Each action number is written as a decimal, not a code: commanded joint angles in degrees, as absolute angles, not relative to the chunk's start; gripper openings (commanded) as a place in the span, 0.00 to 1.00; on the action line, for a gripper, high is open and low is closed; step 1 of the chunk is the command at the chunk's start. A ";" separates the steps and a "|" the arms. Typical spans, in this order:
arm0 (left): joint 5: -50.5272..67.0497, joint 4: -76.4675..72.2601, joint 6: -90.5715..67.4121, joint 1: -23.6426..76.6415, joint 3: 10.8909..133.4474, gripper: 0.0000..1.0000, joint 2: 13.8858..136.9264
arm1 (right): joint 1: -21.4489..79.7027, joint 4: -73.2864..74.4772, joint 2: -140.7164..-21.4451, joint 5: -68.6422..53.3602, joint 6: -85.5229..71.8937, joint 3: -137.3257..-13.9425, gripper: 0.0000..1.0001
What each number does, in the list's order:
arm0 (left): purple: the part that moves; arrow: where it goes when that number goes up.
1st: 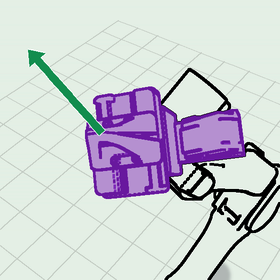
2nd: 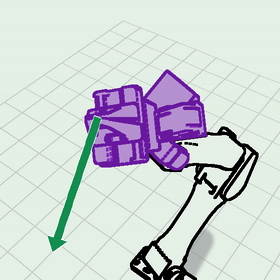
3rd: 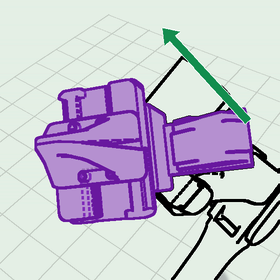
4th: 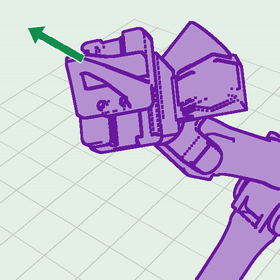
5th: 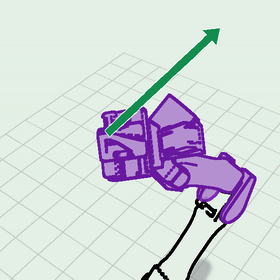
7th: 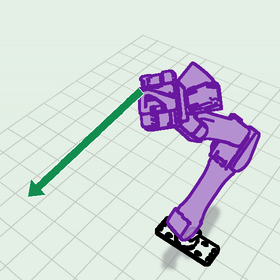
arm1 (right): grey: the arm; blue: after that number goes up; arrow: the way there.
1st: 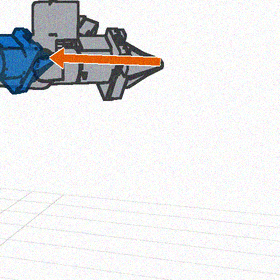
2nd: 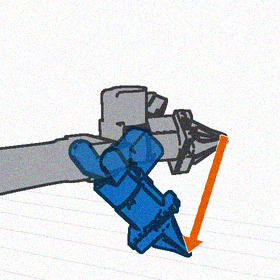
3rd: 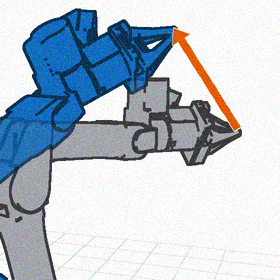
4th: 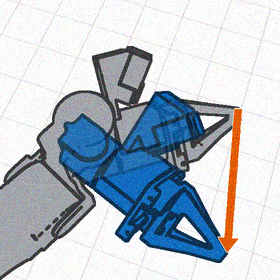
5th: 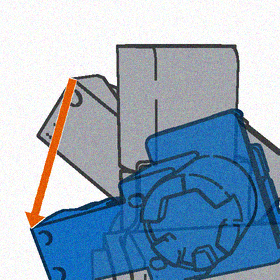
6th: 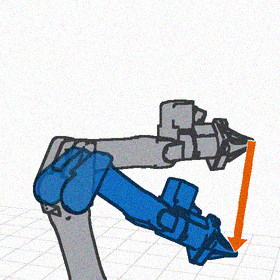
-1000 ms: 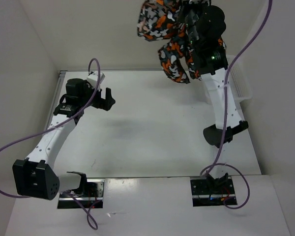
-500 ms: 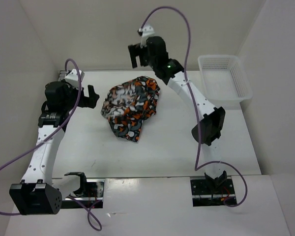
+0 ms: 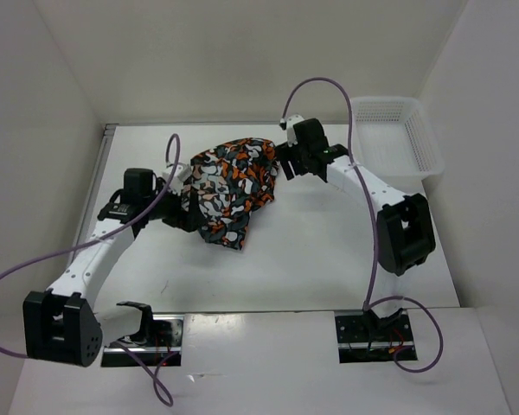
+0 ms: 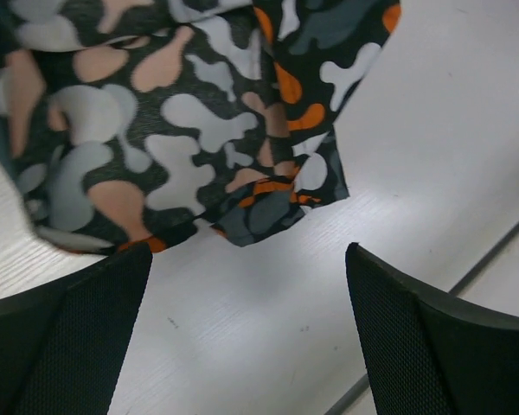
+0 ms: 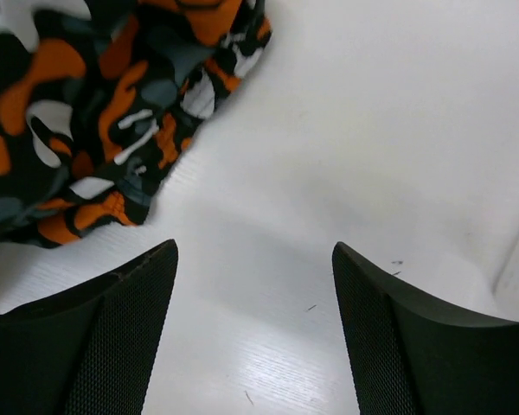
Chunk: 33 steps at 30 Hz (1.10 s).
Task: Fold and stack the shorts
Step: Move the shorts to the center of the board, then flatten the shorts out
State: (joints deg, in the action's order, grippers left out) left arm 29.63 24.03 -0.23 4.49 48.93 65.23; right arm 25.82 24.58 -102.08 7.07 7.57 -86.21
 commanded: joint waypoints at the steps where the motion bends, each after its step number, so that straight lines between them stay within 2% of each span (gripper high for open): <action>1: 34.01 21.63 0.00 7.81 48.96 0.99 68.11 | 26.19 20.13 -104.31 1.78 9.67 -82.53 0.77; 4: 32.26 17.67 0.00 11.32 48.96 0.99 72.75 | 26.19 20.13 -108.53 -6.30 6.86 -83.84 0.77; 10: 27.69 13.11 0.00 16.17 47.73 0.99 79.00 | 26.19 19.60 -117.33 -8.26 4.49 -89.98 0.78; 11: 25.60 11.79 0.00 16.17 47.72 0.96 79.54 | 26.19 19.60 -118.03 -8.87 4.48 -90.61 0.78; 15: 25.30 9.93 0.00 16.17 47.89 0.64 81.04 | 28.56 19.08 -119.88 -6.08 4.48 -91.14 0.81; 16: 25.83 9.93 0.00 16.17 47.90 0.52 81.56 | 29.26 19.07 -120.58 -6.06 4.48 -91.14 0.81; 17: 25.84 9.15 0.00 16.17 47.90 0.32 81.56 | 29.79 19.07 -121.11 -5.54 4.48 -90.62 0.81; 19: 25.84 7.92 0.00 16.17 46.07 0.21 81.56 | 31.11 19.07 -121.11 -5.54 3.61 -90.62 0.81; 23: 26.46 6.68 0.00 16.17 44.22 0.01 80.95 | 31.64 18.02 -122.34 -3.53 0.27 -90.09 0.65; 24: 26.46 5.55 0.00 16.17 43.51 0.00 80.43 | 31.64 17.50 -122.95 -2.04 -0.52 -90.09 0.48; 26: 24.27 3.09 0.00 16.17 43.51 0.00 79.90 | 31.64 17.49 -123.48 -2.02 -0.53 -90.09 0.33; 27: 23.04 2.21 0.00 16.17 42.98 0.00 79.37 | 31.64 17.49 -123.49 -1.41 -0.53 -90.09 0.19; 29: 19.26 0.71 0.00 16.17 42.98 0.00 79.37 | 31.64 17.49 -123.49 -1.41 -0.53 -90.09 0.05; 30: 18.20 -0.08 0.00 16.17 42.98 0.00 78.84 | 31.64 17.49 -122.96 -1.41 0.08 -90.09 0.00; 33: 13.47 -1.75 0.00 14.24 42.98 0.00 78.32 | 31.64 17.49 -120.78 0.96 0.88 -90.09 0.00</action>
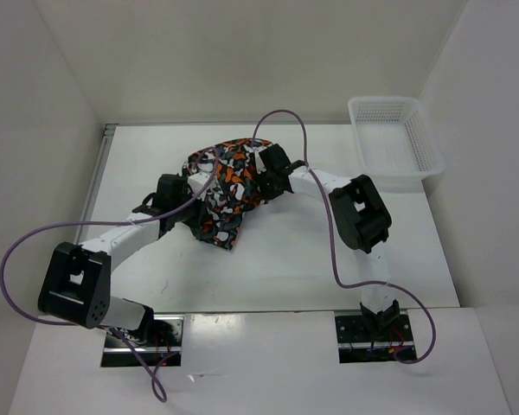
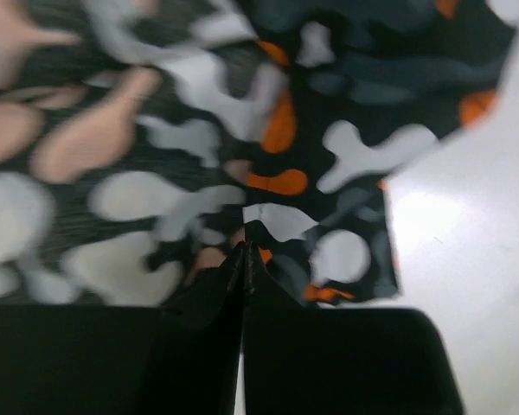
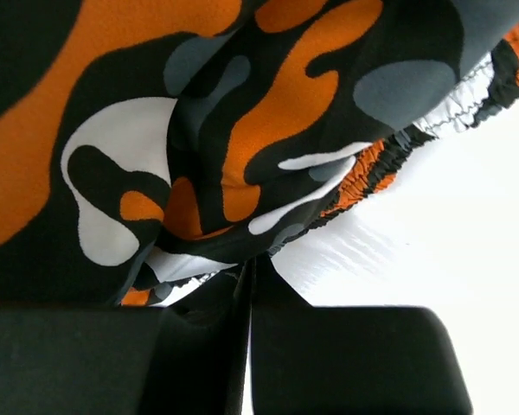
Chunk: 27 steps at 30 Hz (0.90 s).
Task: Fold and stack the shorts
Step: Flatten the shorts out
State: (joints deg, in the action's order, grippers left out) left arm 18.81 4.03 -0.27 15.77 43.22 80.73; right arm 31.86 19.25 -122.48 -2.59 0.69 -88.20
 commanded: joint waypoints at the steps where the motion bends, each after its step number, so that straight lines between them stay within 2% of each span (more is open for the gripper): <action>1: 9.79 -3.67 0.00 12.67 42.98 0.00 78.31 | 31.64 17.49 -119.89 1.75 2.18 -90.09 0.00; 3: 7.39 -5.53 0.00 9.51 43.51 0.00 78.31 | 29.11 18.10 -116.82 1.76 5.26 -90.09 0.00; 7: 5.28 -9.40 0.00 -4.18 47.81 0.00 79.63 | 24.18 19.69 -110.49 1.76 11.23 -86.85 0.00; 11: 2.47 -11.51 0.00 -7.55 49.48 0.00 79.02 | 23.64 22.40 -102.94 0.10 18.54 -80.44 0.00; 12: 2.46 -11.51 0.00 -7.56 50.18 0.02 79.01 | 23.64 22.41 -102.92 -0.78 18.54 -79.72 0.00; 13: 3.33 -10.47 0.00 -7.56 51.23 0.11 78.49 | 23.64 23.11 -101.53 -2.44 18.54 -78.50 0.00; 14: 6.73 -7.76 0.00 -7.56 51.76 0.27 77.53 | 23.64 23.12 -100.99 -3.16 18.54 -78.49 0.01; 15: 8.59 -5.82 0.00 -7.56 52.38 0.71 76.30 | 24.16 23.12 -100.38 -3.16 18.54 -77.62 0.08; 16: 10.18 -3.80 0.00 -6.17 52.38 0.80 75.59 | 24.17 23.72 -100.37 -4.82 18.54 -77.61 0.32; 18: 12.30 0.87 0.00 -5.63 52.30 0.85 73.14 | 24.70 24.25 -100.37 -5.45 19.16 -77.61 0.48; 19: 12.91 2.10 0.00 -4.84 51.51 0.85 72.43 | 25.92 23.74 -100.37 -5.45 19.16 -77.61 0.55; 20: 12.22 3.68 0.00 -4.83 50.63 0.85 71.64 | 25.93 23.21 -100.37 -4.67 19.16 -77.61 0.68; 21: 11.09 3.69 0.00 -4.83 48.36 0.85 70.41 | 26.62 22.07 -101.76 -4.14 18.64 -78.13 0.75; 24: 9.05 5.00 0.00 -4.83 45.18 0.85 67.43 | 26.63 21.27 -104.32 -4.13 17.84 -81.02 0.85; 27: 12.38 6.86 0.00 -4.83 44.65 0.87 65.57 | 26.63 20.48 -109.41 -6.23 17.32 -84.45 0.86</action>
State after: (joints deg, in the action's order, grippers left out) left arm 9.50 4.40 -0.19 -4.69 45.32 67.64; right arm 26.46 22.39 -105.75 -4.27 17.89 -80.23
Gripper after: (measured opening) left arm 0.867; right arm 0.854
